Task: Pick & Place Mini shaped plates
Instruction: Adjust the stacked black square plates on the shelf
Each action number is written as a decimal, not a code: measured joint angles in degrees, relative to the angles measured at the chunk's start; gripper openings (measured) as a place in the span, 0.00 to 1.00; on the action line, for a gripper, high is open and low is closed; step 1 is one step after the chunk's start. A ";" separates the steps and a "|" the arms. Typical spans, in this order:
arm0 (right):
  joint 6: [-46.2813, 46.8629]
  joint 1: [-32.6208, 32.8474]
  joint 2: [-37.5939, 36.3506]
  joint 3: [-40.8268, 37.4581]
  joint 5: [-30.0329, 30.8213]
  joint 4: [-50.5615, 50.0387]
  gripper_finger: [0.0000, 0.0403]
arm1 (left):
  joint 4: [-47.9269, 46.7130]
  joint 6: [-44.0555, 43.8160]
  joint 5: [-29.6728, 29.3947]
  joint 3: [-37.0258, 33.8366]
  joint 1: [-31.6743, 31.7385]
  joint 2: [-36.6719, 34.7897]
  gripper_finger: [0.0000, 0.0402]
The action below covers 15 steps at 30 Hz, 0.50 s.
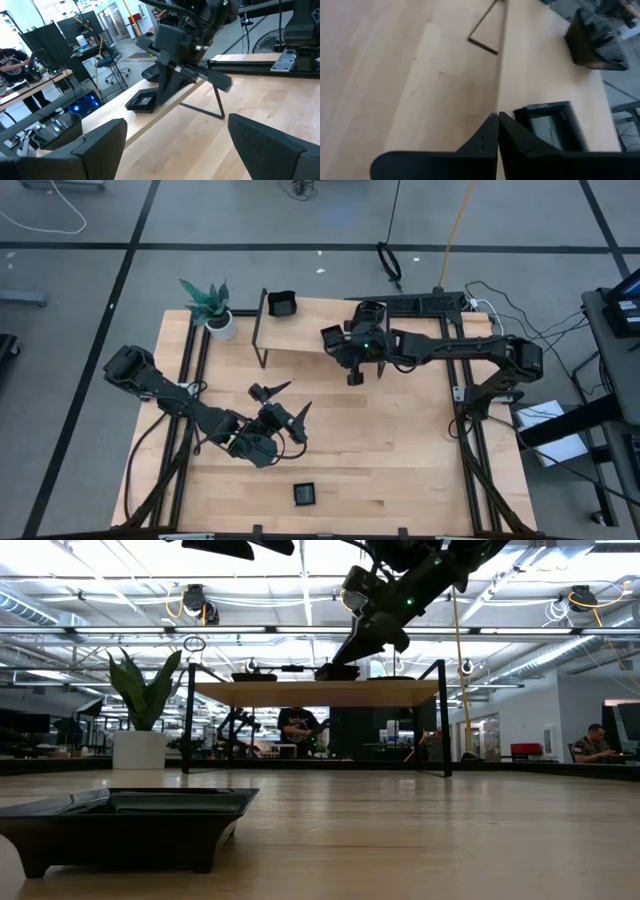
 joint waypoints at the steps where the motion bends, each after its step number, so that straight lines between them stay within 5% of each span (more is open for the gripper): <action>1: 0.06 0.04 0.00 0.00 -0.36 -0.52 0.00 | -0.05 0.00 0.00 0.00 0.00 0.00 0.87; 11: 0.48 -1.59 0.52 -0.02 1.59 -0.32 0.00 | -0.64 -0.67 1.72 0.00 0.00 0.00 0.87; 13: 2.29 -1.52 0.52 -0.02 1.55 -0.68 0.00 | -1.36 -1.68 7.69 0.00 0.04 0.02 0.88; 15: 5.37 -0.57 -0.22 -0.04 1.67 -1.06 0.00 | -1.83 -1.48 19.89 0.00 0.17 0.00 0.87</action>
